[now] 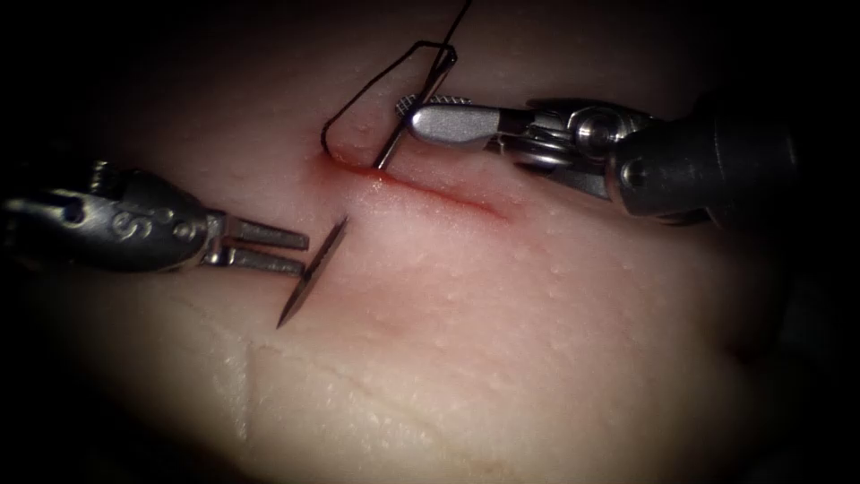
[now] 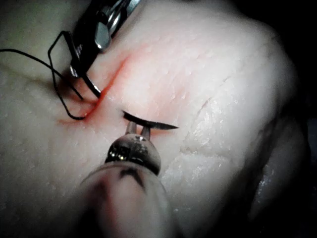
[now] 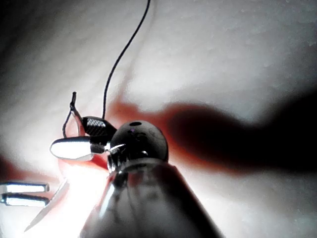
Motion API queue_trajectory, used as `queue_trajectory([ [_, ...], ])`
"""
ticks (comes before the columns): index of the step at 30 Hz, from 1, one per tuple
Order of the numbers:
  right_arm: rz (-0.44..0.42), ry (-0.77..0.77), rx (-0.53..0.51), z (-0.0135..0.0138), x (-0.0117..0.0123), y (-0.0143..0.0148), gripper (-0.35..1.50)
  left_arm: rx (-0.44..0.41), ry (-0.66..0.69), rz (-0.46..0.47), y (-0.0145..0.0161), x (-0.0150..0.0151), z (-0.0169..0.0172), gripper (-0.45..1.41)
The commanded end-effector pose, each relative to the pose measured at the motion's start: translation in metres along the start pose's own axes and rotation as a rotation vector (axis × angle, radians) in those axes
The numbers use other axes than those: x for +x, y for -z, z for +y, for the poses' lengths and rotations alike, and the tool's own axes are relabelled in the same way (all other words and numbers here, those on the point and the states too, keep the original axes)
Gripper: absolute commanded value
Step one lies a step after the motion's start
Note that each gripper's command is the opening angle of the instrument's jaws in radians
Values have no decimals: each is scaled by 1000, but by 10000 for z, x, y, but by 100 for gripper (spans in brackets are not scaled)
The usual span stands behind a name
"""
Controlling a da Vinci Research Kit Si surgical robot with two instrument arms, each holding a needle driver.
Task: Wound Closure
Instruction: Left hand picks up needle and pulls the rest of the way through skin
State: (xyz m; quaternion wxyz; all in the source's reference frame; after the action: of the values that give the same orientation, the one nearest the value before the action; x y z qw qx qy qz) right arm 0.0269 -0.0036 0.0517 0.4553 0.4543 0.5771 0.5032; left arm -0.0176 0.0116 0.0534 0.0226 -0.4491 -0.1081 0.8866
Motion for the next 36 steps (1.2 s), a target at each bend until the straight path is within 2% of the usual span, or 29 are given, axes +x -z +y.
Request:
queue_trajectory([
  [1, -7, 1, 1, 6, -8, -1, 69, -4, -12, 4, -6, -3, 8, 15],
  [6, -12, 8, 2, 12, -12, 6, 62, 0, -67, 6, -4, -6, 11, 27],
  [8, -15, 12, 3, 15, -15, 9, 54, 3, -120, 6, -6, -6, 12, 36],
  [16, -19, 19, 4, 19, -22, 10, 36, -9, -294, 35, -9, -5, 7, 36],
  [22, -20, 20, 4, 19, -23, 11, 22, 3, -357, 71, -15, -1, 2, 51],
  [24, -21, 20, 5, 19, -24, 12, 14, 14, -352, 82, -15, 1, -4, 46],
  [30, -21, 21, 5, 20, -25, 12, 5, 17, -346, 82, -20, 4, -13, 42],
  [36, -22, 23, 5, 21, -27, 12, 4, -15, -347, 124, -26, 7, -13, 34],
])
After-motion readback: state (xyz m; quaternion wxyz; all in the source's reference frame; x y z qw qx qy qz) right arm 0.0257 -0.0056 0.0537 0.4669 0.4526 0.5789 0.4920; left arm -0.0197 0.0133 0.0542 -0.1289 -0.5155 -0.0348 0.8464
